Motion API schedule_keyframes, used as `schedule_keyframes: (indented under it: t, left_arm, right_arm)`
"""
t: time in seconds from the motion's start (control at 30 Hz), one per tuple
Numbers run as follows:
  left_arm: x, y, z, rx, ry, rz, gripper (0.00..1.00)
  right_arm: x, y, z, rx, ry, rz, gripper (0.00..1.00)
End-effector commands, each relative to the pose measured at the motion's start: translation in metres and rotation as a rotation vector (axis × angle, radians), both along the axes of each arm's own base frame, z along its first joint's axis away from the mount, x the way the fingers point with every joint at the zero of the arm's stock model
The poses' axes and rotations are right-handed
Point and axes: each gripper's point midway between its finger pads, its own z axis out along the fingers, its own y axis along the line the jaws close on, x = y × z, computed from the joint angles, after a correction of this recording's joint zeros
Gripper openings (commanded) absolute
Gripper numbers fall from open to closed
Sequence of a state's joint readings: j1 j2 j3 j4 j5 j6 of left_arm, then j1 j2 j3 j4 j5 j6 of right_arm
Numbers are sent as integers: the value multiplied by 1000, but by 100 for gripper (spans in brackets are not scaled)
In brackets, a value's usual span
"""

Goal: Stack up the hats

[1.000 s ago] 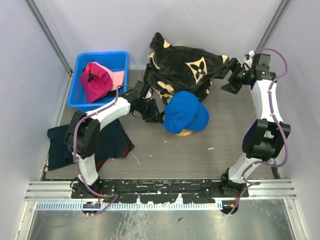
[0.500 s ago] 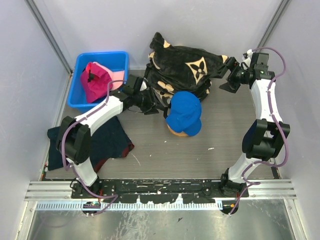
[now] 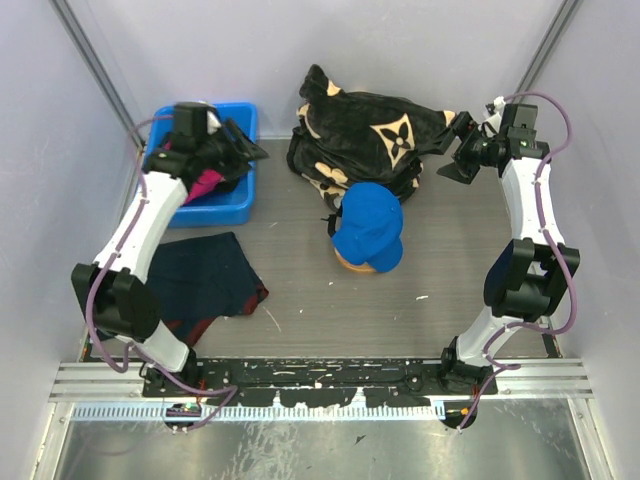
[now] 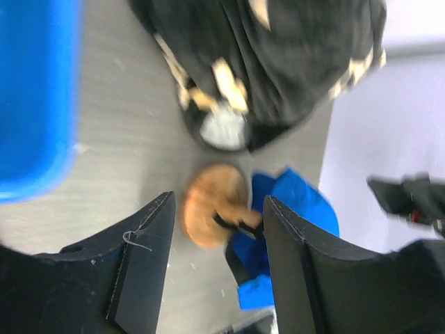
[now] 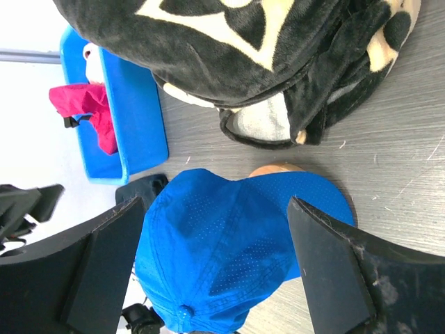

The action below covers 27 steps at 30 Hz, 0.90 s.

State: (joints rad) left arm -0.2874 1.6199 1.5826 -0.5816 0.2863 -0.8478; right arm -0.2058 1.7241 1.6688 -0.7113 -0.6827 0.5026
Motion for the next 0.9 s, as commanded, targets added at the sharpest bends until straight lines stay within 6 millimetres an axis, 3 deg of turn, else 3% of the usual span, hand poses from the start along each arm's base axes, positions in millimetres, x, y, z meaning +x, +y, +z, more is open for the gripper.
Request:
schedule_keyframes:
  t: [0.0,0.1,0.2,0.53,0.7,0.87]
  left_arm:
    - [18,98,11,214,-29,219,61]
    - [35,144,-1,324,-4,294,62]
    - [48,176,-12,421,49,331,63]
    - [75,230,-62,618,188,361,67]
    - [89,257,-59,653,147,401,67]
    - [106,271,-59,748,95,363,68]
  right_arm:
    - [6,10,55,9,-173,18,89]
    - [6,16,62,39,-197,34,89]
    - [6,19,61,45,-196,45,89]
    - [12,18,58,41,-201,53,89]
    - [15,17,56,34,-199,52,89]
    - [19,15,51,34,-192,45,89]
